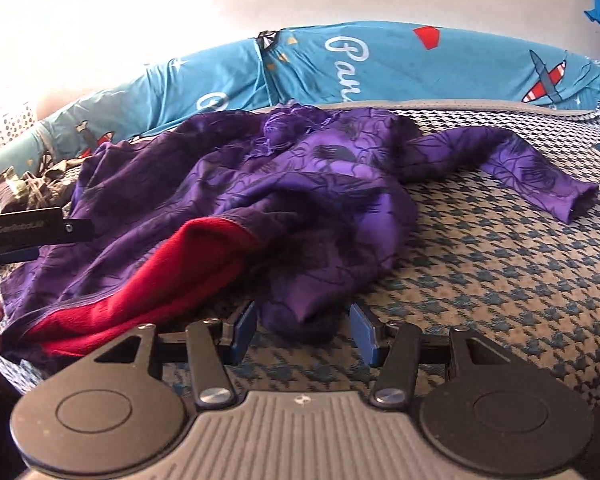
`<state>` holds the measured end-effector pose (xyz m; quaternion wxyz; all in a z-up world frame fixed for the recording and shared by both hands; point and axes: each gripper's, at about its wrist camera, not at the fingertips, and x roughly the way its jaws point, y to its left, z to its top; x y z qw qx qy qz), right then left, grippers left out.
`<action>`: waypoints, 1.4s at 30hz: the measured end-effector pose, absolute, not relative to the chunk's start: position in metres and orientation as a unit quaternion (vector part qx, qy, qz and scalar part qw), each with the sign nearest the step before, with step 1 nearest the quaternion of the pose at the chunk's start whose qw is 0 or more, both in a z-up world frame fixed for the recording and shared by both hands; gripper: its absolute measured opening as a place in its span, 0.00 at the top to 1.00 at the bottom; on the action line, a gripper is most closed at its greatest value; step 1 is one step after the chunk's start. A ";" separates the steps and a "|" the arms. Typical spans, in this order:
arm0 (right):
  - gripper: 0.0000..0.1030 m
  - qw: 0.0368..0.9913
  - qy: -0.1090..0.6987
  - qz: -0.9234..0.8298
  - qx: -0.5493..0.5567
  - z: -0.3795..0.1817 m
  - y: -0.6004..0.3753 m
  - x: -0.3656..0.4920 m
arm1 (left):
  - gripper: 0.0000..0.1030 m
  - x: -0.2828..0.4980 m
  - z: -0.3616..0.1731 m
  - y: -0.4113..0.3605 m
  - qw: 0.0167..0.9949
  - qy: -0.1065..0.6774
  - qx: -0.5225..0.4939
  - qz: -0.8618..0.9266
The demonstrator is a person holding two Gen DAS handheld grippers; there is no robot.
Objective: Fold clothes
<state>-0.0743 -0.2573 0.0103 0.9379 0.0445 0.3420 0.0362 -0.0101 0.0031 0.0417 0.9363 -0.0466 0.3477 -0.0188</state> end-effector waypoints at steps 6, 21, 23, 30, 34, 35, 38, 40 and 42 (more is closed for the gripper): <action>0.49 0.935 0.352 0.041 0.028 -0.007 -0.251 -0.057 | 0.00 -0.009 0.038 -0.004 0.933 0.356 -0.047 -0.030; 0.92 0.948 0.289 0.084 0.104 0.043 -0.271 -0.067 | 0.00 -0.005 0.031 0.003 0.926 0.373 -0.061 -0.012; 0.92 0.950 0.272 0.088 0.123 0.062 -0.281 -0.074 | 0.00 -0.005 0.031 0.004 0.926 0.373 -0.061 -0.010; 0.92 0.956 0.222 0.050 0.185 0.117 -0.324 -0.098 | 0.00 -0.005 0.031 0.002 0.926 0.373 -0.061 -0.011; 0.92 0.955 0.223 -0.004 0.196 0.121 -0.341 -0.108 | 0.00 -0.005 0.032 0.003 0.926 0.373 -0.059 -0.010; 0.92 0.955 0.222 -0.016 0.194 0.121 -0.344 -0.108 | 0.00 -0.005 0.031 0.003 0.926 0.374 -0.059 -0.010; 0.92 0.948 0.249 -0.042 0.192 0.116 -0.350 -0.101 | 0.00 -0.004 0.031 0.002 0.925 0.375 -0.056 -0.008; 0.89 0.939 0.279 -0.074 0.188 0.109 -0.352 -0.095 | 0.00 -0.005 0.031 0.001 0.926 0.373 -0.052 -0.006; 0.88 0.936 0.281 -0.124 0.171 0.103 -0.352 -0.098 | 0.00 -0.005 0.031 0.003 0.926 0.373 -0.055 -0.006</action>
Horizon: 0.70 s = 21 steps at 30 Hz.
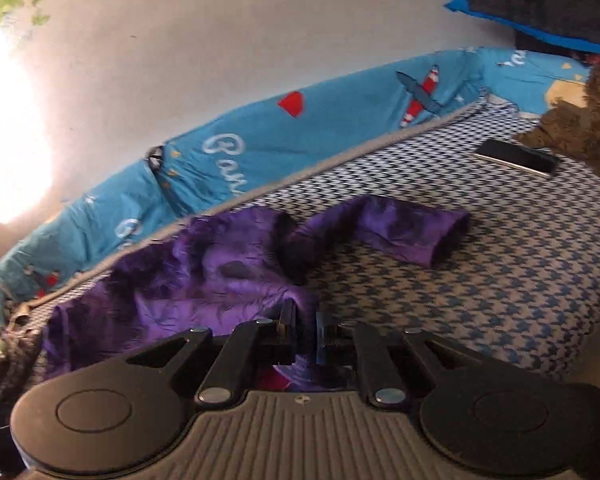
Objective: Fold clothes
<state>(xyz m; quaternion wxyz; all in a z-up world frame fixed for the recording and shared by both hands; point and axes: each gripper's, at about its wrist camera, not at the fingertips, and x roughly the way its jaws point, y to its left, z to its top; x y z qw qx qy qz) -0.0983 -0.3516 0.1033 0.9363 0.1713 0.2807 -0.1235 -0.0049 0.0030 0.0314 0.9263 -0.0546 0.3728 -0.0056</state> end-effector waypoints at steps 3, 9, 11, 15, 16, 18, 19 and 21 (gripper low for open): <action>0.71 0.935 0.282 -0.154 0.150 0.099 -0.352 -0.102 | 0.00 -0.005 0.030 0.005 0.924 0.377 -0.054 -0.006; 0.71 0.936 0.306 -0.059 0.162 0.085 -0.337 -0.095 | 0.00 -0.006 0.026 0.004 0.920 0.388 -0.049 -0.010; 0.71 0.930 0.329 -0.041 0.161 0.073 -0.328 -0.087 | 0.00 -0.007 0.025 0.002 0.920 0.389 -0.046 -0.015; 0.71 0.921 0.359 -0.017 0.151 0.045 -0.311 -0.074 | 0.00 -0.008 0.020 -0.005 0.915 0.401 -0.032 -0.031; 0.71 0.919 0.365 -0.019 0.148 0.039 -0.308 -0.070 | 0.00 -0.008 0.019 -0.007 0.915 0.402 -0.029 -0.032; 0.71 0.916 0.374 -0.017 0.143 0.030 -0.304 -0.062 | 0.00 -0.009 0.017 -0.009 0.913 0.406 -0.023 -0.036; 0.71 0.914 0.379 -0.017 0.141 0.027 -0.303 -0.058 | 0.00 -0.009 0.016 -0.011 0.911 0.410 -0.021 -0.040; 0.71 0.910 0.392 -0.019 0.137 0.020 -0.301 -0.052 | 0.00 -0.010 0.013 -0.014 0.908 0.417 -0.015 -0.047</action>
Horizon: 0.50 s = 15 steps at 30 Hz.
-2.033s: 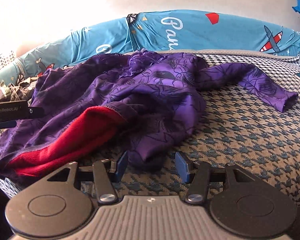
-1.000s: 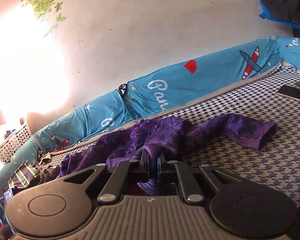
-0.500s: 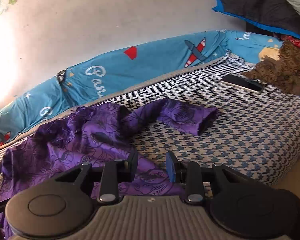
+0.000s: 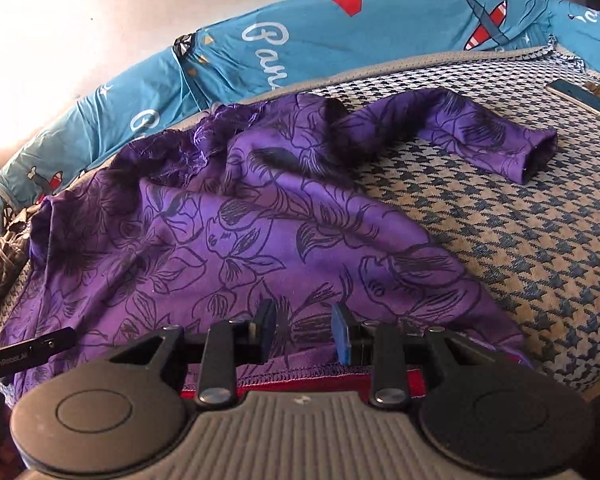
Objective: Fold clothes
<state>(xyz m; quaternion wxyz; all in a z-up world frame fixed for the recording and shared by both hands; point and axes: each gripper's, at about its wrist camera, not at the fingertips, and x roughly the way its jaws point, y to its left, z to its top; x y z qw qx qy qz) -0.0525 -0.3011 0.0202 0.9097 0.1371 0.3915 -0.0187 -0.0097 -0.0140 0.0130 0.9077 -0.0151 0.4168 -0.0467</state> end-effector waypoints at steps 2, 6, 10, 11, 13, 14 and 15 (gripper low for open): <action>0.70 0.904 0.406 -0.023 0.135 0.015 -0.301 -0.051 | 0.00 -0.011 0.011 -0.017 0.904 0.424 -0.006 -0.049; 0.68 0.901 0.415 -0.014 0.129 0.016 -0.298 -0.058 | 0.00 -0.015 0.006 -0.023 0.898 0.436 0.018 -0.046; 0.63 0.894 0.432 0.002 0.120 0.017 -0.292 -0.069 | 0.00 -0.022 0.007 -0.023 0.894 0.445 0.019 -0.052; 0.61 0.891 0.437 0.009 0.120 0.017 -0.291 -0.072 | 0.00 -0.024 0.007 -0.023 0.893 0.447 0.020 -0.053; 0.54 0.886 0.448 0.025 0.120 0.017 -0.288 -0.079 | 0.00 -0.029 0.007 -0.024 0.889 0.453 0.023 -0.059; 0.53 0.883 0.453 0.032 0.119 0.016 -0.287 -0.082 | 0.00 -0.031 0.008 -0.025 0.887 0.456 0.025 -0.062; 0.51 0.881 0.457 0.037 0.119 0.016 -0.286 -0.086 | 0.00 -0.034 0.009 -0.025 0.886 0.459 0.026 -0.065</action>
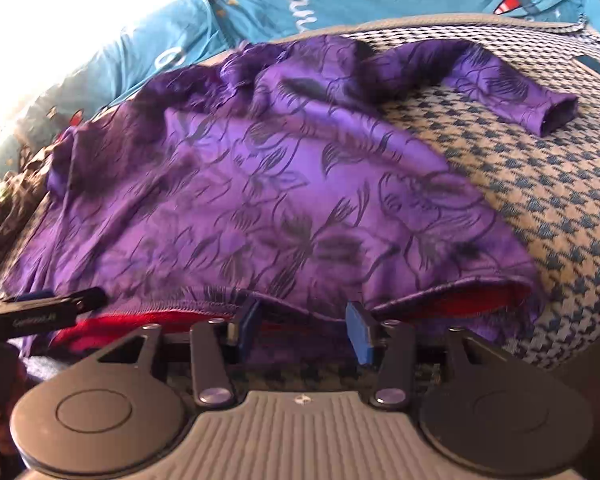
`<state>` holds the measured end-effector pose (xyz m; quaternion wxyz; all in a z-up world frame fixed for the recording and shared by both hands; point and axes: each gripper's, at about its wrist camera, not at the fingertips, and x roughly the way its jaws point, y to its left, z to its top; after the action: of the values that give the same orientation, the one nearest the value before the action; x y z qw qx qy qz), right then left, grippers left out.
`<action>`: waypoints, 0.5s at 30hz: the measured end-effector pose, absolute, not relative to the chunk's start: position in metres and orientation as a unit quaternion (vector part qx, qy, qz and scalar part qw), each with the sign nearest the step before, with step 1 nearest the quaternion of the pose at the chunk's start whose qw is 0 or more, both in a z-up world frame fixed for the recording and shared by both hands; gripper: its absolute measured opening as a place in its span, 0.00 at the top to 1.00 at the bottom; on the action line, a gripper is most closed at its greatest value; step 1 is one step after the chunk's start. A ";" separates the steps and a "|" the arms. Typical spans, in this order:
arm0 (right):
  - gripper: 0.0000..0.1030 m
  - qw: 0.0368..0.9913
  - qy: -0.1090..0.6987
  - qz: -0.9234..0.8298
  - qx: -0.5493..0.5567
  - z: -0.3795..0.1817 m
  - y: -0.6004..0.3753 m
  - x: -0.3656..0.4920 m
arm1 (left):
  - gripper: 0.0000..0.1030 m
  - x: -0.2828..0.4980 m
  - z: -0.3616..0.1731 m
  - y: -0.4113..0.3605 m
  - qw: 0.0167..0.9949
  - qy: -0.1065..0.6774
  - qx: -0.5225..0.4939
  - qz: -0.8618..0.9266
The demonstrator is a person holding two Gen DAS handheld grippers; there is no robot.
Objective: Fold clothes
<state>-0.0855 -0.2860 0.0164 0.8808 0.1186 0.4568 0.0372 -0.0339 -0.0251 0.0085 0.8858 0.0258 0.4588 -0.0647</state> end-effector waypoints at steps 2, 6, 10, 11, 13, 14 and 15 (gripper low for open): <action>0.50 0.872 0.471 0.048 0.123 0.015 -0.285 -0.091 | 0.00 -0.039 0.010 -0.025 0.883 0.463 0.025 -0.071; 0.50 0.860 0.487 0.061 0.140 0.010 -0.286 -0.098 | 0.00 -0.048 0.013 -0.021 0.880 0.467 0.003 -0.081; 0.50 0.883 0.433 0.100 0.152 0.027 -0.286 -0.103 | 0.00 -0.050 0.015 -0.018 0.879 0.469 -0.011 -0.088; 0.50 0.890 0.417 0.106 0.148 0.031 -0.284 -0.102 | 0.00 -0.050 0.015 -0.017 0.879 0.469 -0.015 -0.089; 0.50 0.905 0.394 0.095 0.128 0.038 -0.278 -0.097 | 0.00 -0.050 0.014 -0.018 0.875 0.475 -0.016 -0.092; 0.50 0.911 0.387 0.086 0.118 0.039 -0.274 -0.092 | 0.00 -0.050 0.013 -0.018 0.873 0.479 -0.017 -0.094; 0.50 0.913 0.384 0.082 0.112 0.039 -0.272 -0.086 | 0.00 -0.050 0.011 -0.019 0.870 0.483 -0.014 -0.095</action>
<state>-0.0864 -0.2716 0.0388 0.9129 0.1119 0.3839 0.0817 -0.0501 -0.0188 0.0113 0.8705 -0.0137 0.4827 -0.0954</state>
